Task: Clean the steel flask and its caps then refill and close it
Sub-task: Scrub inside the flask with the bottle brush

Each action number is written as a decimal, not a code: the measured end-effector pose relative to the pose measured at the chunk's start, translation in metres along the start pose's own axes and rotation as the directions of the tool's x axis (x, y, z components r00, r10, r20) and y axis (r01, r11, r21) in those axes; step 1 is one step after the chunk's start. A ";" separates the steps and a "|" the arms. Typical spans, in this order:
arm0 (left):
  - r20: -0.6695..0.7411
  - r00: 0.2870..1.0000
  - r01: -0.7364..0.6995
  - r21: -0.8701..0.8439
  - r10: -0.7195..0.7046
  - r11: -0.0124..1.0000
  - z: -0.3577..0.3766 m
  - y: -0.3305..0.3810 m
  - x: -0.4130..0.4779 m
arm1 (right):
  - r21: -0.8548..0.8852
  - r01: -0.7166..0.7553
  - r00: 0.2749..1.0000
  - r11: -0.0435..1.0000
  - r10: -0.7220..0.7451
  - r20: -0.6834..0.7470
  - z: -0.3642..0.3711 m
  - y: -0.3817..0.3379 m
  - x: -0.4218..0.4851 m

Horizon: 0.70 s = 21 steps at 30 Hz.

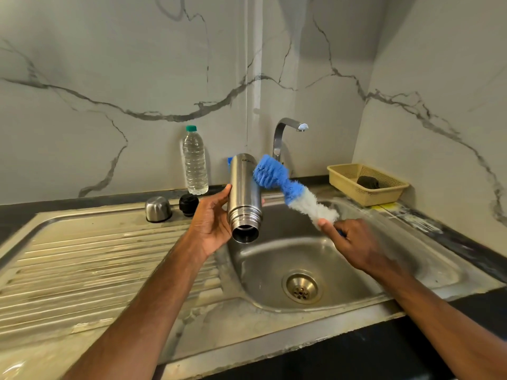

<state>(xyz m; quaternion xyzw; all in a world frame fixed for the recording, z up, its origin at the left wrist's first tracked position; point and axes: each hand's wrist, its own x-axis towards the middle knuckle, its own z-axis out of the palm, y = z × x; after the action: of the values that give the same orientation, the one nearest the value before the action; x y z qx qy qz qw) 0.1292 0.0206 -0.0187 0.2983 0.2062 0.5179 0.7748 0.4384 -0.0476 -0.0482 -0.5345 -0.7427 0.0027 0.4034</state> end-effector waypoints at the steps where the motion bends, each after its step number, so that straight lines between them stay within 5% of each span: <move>1: 0.002 1.000 0.004 -0.025 -0.004 1.000 0.001 0.000 0.000 | -0.002 0.019 1.000 1.000 -0.019 0.001 0.001 0.000 0.000; 21: -0.125 0.991 -0.052 -0.104 0.039 0.993 0.000 0.008 -0.001 | 0.040 0.089 0.996 0.995 -0.089 0.008 0.007 0.000 -0.002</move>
<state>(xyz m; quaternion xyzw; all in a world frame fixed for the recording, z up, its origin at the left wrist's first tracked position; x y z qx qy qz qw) 0.1235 0.0221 -0.0134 0.2286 0.2184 0.5632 0.7634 0.4345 -0.0463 -0.0536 -0.4926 -0.7676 0.0023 0.4100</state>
